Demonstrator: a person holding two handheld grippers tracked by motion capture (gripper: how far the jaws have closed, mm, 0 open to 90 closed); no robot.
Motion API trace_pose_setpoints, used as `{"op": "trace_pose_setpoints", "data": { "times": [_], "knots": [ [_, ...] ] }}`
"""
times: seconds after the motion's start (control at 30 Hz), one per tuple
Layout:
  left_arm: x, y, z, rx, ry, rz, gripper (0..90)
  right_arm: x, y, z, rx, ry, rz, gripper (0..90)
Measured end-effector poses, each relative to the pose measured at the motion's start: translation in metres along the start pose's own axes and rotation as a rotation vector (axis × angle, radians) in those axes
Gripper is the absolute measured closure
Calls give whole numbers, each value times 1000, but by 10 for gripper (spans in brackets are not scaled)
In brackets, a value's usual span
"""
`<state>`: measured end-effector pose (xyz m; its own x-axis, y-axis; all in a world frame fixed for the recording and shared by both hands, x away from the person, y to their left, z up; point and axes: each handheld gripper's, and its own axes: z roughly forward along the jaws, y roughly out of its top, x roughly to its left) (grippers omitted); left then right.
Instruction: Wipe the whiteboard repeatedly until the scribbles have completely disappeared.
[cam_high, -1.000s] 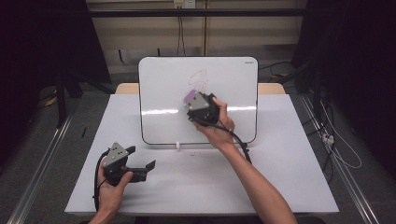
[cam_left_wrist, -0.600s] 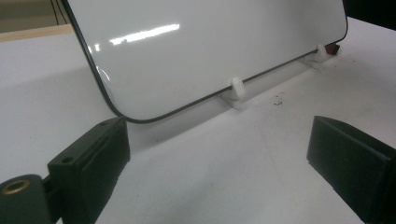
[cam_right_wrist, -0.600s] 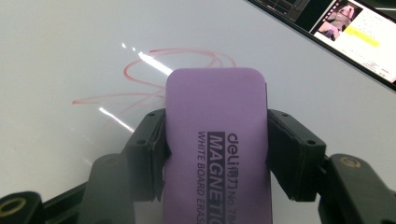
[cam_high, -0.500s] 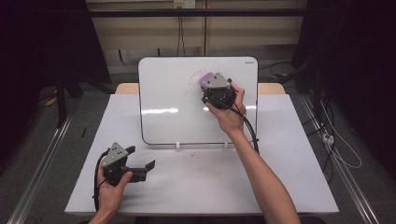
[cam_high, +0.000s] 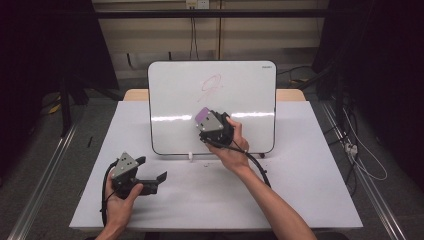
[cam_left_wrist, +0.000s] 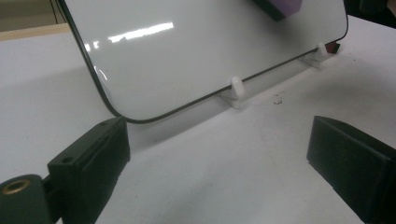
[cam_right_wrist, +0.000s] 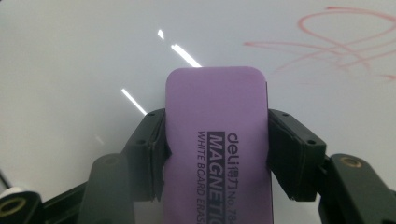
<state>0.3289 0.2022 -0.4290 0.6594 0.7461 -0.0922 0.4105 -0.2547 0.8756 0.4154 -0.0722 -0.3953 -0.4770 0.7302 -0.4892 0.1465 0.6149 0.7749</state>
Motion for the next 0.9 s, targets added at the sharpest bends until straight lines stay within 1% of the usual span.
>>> {"op": "trace_pose_setpoints", "data": {
  "times": [0.03, 0.07, 0.1, 0.13, 0.17, 0.2, 0.23, 0.27, 0.3, 0.37, 0.47, 0.5, 0.57, 0.63, 0.77, 0.83, 0.87, 0.9],
  "knots": [
    [0, 0, 0, 0, -1, 1, 58, 1, 0, 0, -2, -5, 2, 417],
    [0, 0, 0, -1, 0, 1, 58, -1, 0, 0, -2, 6, 10, 417],
    [0, 0, -1, 1, 0, 6, 58, -4, 0, 0, -7, 2, 25, 417],
    [1, 0, -1, 2, 2, 8, 58, -9, 1, 1, -12, -13, 32, 417],
    [1, 0, -1, 2, 2, 5, 58, -16, 2, 1, -16, -17, 47, 417],
    [1, 0, -1, -2, 2, -3, 58, -20, 3, 1, -19, -20, 71, 417],
    [1, -1, -2, -2, 3, -4, 58, -30, 4, 2, -24, -30, 86, 417],
    [2, -1, -2, -5, 2, -7, 58, -34, 5, 2, -23, -39, 99, 416],
    [2, -1, -2, -4, 3, -8, 58, -43, 7, 3, -25, -53, 112, 417],
    [2, 0, -2, -9, 3, -7, 58, -53, 9, 3, -23, -67, 128, 417],
    [2, 0, -3, -6, 3, -4, 58, -63, 13, 4, -25, -80, 141, 417],
    [3, 0, -3, -6, 3, -1, 58, -65, 14, 5, -26, -83, 138, 417],
    [3, 0, -3, -9, 4, -8, 58, -71, 16, 6, -31, -85, 131, 417],
    [3, -1, -3, -6, 4, -10, 58, -78, 20, 8, -34, -97, 126, 417],
    [3, -1, -3, -5, 4, -10, 58, -91, 29, 10, -32, -132, 122, 417],
    [3, 0, -3, -6, 4, -8, 58, -91, 32, 12, -22, -140, 105, 417],
    [3, 0, -3, -6, 5, -9, 58, -87, 33, 12, -17, -161, 71, 417],
    [3, 0, -3, -7, 5, -10, 58, -84, 34, 13, -18, -162, 52, 417]
  ]
}}
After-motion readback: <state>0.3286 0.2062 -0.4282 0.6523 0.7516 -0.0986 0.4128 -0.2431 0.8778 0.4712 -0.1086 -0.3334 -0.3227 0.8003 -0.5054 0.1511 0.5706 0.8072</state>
